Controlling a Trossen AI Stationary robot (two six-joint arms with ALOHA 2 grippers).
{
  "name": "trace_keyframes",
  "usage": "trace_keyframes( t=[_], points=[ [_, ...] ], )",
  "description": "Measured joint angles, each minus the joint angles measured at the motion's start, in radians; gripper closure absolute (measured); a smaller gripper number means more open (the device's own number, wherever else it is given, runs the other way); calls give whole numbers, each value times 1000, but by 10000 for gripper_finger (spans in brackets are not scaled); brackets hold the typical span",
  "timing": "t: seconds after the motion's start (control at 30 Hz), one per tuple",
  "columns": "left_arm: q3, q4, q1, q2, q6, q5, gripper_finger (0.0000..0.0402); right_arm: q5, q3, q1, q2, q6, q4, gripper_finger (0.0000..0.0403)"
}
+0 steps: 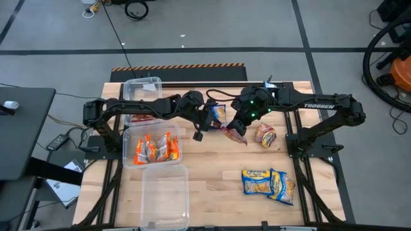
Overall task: Sort Maruchan noodles
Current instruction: Put the red noodle pack into the top transparent bin
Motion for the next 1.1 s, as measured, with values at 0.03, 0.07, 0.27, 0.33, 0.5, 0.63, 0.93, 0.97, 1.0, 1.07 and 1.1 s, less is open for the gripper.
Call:
trace_keyframes(
  t=[0.03,0.07,0.27,0.33,0.5,0.63,0.93,0.97,1.0,1.07,1.1],
  points=[
    [0,0,-4,0,0,1,319,0,0,0,0,0,4,398],
    [0,0,-8,0,0,-2,332,0,0,0,0,-1,5,398],
    [0,2,-14,0,-50,-80,392,8,0,-1,0,-2,11,387],
    [0,-1,-14,-1,-58,-101,394,6,0,-1,0,-2,14,373],
    [0,-31,-13,-46,-60,-128,397,-66,3,-9,-11,-14,16,309],
    [0,-109,4,-119,-52,-145,398,-75,47,-52,-39,-29,-20,262],
    [1,-472,120,-350,1,-269,400,73,154,-104,-98,-125,-12,244],
    [1,-543,137,-378,22,-312,400,100,154,-104,-103,-137,-7,244],
    [1,-603,156,-406,38,-359,400,128,154,-103,-106,-145,0,244],
    [2,-731,200,-454,49,-447,400,171,154,-103,-107,-159,1,245],
    [2,-784,223,-477,48,-485,400,181,154,-103,-105,-162,-1,245]
  ],
)
